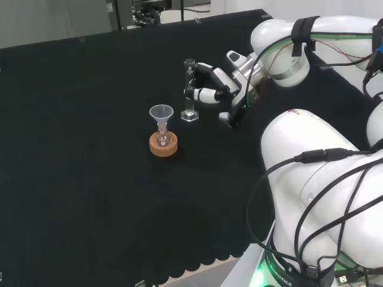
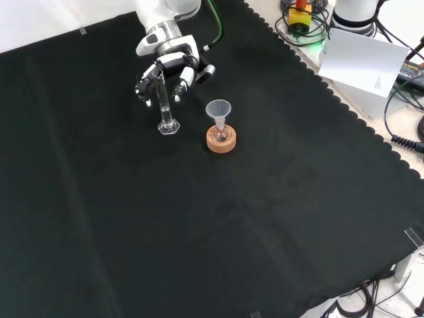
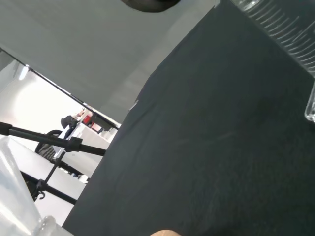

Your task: Pick up the graduated cylinder.

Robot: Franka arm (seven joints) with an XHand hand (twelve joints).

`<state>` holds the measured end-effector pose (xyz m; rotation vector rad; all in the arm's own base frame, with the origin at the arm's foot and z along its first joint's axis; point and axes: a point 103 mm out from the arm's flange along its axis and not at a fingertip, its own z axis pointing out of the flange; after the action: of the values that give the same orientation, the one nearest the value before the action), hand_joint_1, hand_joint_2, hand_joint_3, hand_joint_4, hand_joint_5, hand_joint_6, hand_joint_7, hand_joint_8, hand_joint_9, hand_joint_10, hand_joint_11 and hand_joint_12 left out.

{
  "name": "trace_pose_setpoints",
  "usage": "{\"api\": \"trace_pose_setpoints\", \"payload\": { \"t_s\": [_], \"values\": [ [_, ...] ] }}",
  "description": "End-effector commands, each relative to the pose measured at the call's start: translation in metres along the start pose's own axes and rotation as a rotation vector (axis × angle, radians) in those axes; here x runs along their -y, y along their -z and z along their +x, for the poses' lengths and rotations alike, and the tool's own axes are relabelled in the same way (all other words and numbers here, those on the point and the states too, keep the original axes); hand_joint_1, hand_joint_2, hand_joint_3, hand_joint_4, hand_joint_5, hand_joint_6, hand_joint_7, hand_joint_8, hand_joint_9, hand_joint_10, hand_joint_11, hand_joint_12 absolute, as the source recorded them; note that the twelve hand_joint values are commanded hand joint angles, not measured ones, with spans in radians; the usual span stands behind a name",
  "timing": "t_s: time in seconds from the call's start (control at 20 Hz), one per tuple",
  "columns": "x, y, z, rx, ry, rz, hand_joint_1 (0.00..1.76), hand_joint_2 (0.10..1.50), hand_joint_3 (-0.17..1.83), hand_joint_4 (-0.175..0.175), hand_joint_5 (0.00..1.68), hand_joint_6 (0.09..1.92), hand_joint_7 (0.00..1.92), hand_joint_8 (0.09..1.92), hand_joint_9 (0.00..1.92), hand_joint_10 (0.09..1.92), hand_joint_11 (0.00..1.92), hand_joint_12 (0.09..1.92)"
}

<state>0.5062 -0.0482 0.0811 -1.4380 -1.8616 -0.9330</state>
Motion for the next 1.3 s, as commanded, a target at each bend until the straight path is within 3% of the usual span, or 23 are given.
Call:
{"api": "trace_pose_setpoints", "payload": {
  "t_s": [0.05, 1.3],
  "values": [
    [-0.0026, -0.0069, -0.0008, -0.027, 0.014, 0.009, 1.06, 1.02, -0.17, 0.008, 0.47, 0.09, 0.5, 0.64, 0.73, 0.54, 0.45, 1.28],
    [-0.0018, -0.0068, -0.0055, -0.114, 0.056, 0.047, 1.09, 1.07, -0.17, 0.017, 0.61, 0.21, 0.58, 0.59, 0.87, 0.44, 0.59, 1.2]
  ]
}}
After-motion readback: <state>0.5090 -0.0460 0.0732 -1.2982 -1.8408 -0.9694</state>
